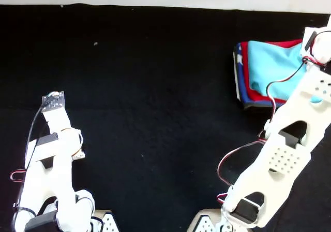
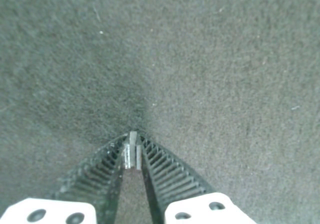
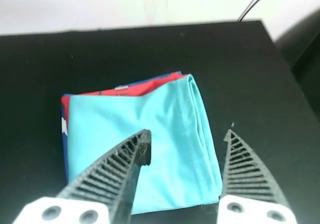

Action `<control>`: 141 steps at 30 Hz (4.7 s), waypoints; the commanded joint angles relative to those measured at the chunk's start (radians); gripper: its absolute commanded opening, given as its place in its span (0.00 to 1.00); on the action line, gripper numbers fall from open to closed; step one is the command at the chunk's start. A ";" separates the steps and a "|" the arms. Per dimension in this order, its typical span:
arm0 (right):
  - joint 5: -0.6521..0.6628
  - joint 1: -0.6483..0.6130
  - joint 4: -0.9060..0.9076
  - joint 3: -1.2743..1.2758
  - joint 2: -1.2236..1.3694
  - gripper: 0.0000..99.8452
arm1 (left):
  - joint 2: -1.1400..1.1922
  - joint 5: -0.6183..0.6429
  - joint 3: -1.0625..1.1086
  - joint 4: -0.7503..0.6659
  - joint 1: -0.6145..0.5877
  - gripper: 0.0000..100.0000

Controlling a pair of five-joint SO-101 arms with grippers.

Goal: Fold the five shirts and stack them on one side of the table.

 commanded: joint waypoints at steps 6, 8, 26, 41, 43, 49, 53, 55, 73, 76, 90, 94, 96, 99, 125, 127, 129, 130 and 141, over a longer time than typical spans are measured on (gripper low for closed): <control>-0.014 -0.002 0.015 0.406 -0.291 0.21 | 0.002 -0.003 0.007 -0.021 0.004 0.01; -0.041 0.039 0.015 0.544 -0.371 0.12 | 0.002 -0.003 0.002 -0.021 0.004 0.01; -0.109 -0.110 -0.220 2.405 -1.670 0.01 | -0.004 0.063 -0.259 0.423 0.137 0.01; -0.112 -0.114 -0.375 3.149 -2.338 0.02 | -0.484 0.104 0.007 0.249 0.145 0.01; -0.112 -0.114 -0.383 3.211 -2.417 0.02 | -0.549 0.104 0.108 0.178 0.154 0.01; -0.110 -0.116 -0.429 3.240 -2.404 0.02 | -0.763 0.106 0.394 0.112 0.242 0.01; -0.107 -0.116 -0.532 3.386 -2.404 0.02 | -0.915 0.106 0.427 0.249 0.268 0.01; -0.107 -0.114 -0.575 3.455 -2.393 0.02 | -0.992 0.106 0.460 0.293 0.282 0.01; -0.107 -0.114 -0.524 3.435 -2.400 0.02 | -1.313 0.107 0.481 0.678 0.277 0.01; -0.107 -0.114 -0.524 3.435 -2.400 0.02 | -1.313 0.107 0.481 0.678 0.277 0.01; -0.107 -0.114 -0.524 3.433 -2.400 0.02 | -1.313 0.107 0.481 0.678 0.277 0.01; -0.107 -0.114 -0.524 3.433 -2.400 0.02 | -1.313 0.107 0.481 0.678 0.277 0.01; -0.107 -0.114 -0.524 3.433 -2.400 0.02 | -1.313 0.107 0.481 0.678 0.277 0.01; -0.107 -0.114 -0.524 3.433 -2.400 0.02 | -1.313 0.107 0.481 0.678 0.277 0.01; -0.107 -0.114 -0.524 3.433 -2.400 0.02 | -1.313 0.107 0.481 0.678 0.277 0.01; -0.107 -0.114 -0.524 3.433 -2.400 0.02 | -1.313 0.107 0.481 0.678 0.277 0.01; -0.107 -0.114 -0.524 3.433 -2.400 0.02 | -1.313 0.107 0.481 0.678 0.277 0.01; -0.107 -0.114 -0.524 3.433 -2.400 0.02 | -1.313 0.107 0.481 0.678 0.277 0.01; -0.107 -0.114 -0.524 3.433 -2.400 0.02 | -1.313 0.107 0.481 0.678 0.277 0.01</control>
